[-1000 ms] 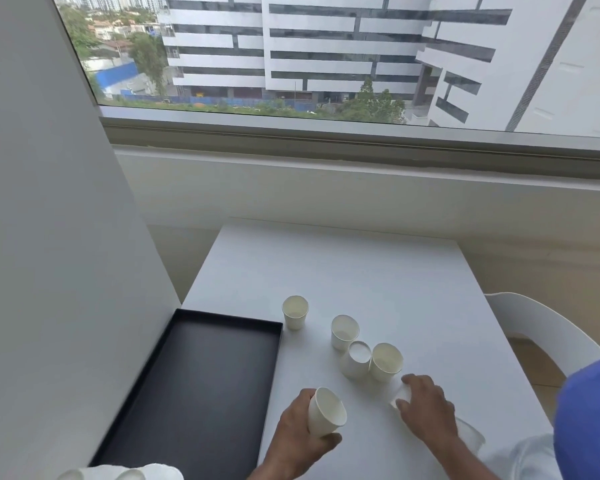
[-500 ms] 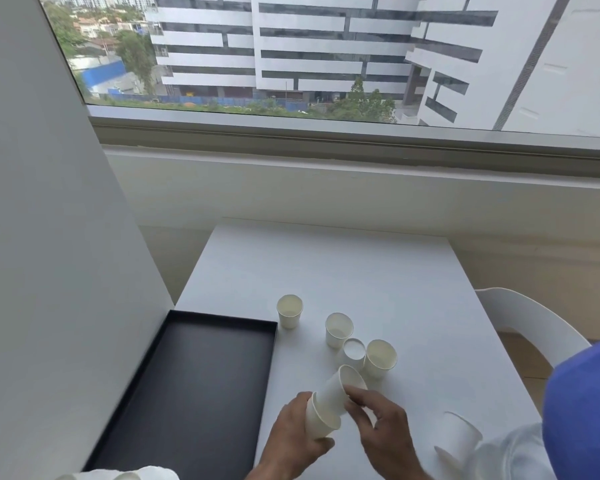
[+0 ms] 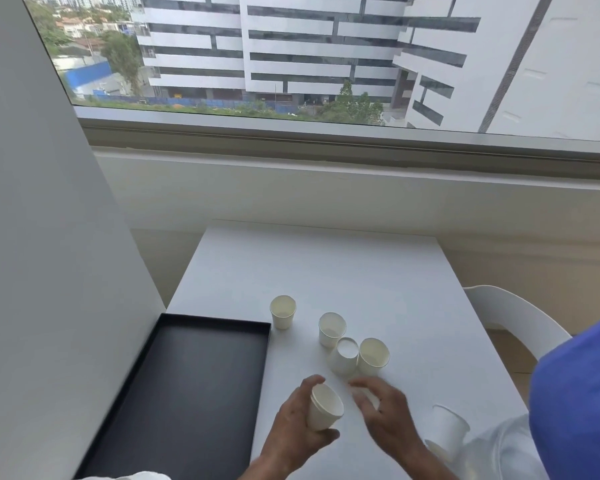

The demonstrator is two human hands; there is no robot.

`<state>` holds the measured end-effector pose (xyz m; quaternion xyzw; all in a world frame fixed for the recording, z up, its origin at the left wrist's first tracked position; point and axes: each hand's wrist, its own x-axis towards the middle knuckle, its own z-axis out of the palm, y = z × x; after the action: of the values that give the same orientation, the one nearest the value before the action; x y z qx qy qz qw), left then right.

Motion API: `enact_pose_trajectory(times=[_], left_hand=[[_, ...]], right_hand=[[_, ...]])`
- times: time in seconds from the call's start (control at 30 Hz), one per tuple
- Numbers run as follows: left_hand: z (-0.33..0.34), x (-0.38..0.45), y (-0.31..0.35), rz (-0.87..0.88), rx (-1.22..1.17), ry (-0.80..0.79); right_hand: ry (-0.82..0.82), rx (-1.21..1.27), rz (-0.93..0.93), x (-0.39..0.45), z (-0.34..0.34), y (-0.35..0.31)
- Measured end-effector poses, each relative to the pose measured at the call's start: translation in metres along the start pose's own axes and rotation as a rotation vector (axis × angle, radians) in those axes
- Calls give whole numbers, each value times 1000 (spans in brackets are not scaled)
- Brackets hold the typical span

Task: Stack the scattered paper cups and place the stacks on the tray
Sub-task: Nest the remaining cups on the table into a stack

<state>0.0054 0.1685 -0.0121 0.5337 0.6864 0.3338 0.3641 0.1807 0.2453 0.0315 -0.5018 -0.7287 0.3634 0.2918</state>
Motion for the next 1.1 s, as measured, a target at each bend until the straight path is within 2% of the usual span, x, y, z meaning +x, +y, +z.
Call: enact_pose_trajectory(times=[0.03,0.07,0.17,0.23,0.37,0.67,0.8,0.9,0.97,1.1], left_hand=[[0,0,-1,-2,-2,0],[-1,0,-1,-2,-5,-3],[-2,-1,-2,-11,-12,-10],[-3,-1,-3,-16,-15,-6],[-4,-2,-3,-37,-28,-5],[-6,-7,-15,-83,-26,-9],[-6,-8,-17,-86,-20,-11],[-8,-7,-17,-93,-15,-14],[-8,-6,-16,-103,-12,-18],[-10,-4,-12,-116,-33,-19]], right_hand=[[74,-161,21,6,-8,9],[73,-354,68,12,-17,18],[-203,-826,429,24,-43,48],[-309,-954,576,23,-54,59],[-396,-1065,612,15,-56,73],[-240,-764,359,0,-35,60],[73,-242,131,1,-15,33],[202,12,-5,-2,0,2],[208,119,-43,-1,9,-15],[69,232,-61,-2,23,-29]])
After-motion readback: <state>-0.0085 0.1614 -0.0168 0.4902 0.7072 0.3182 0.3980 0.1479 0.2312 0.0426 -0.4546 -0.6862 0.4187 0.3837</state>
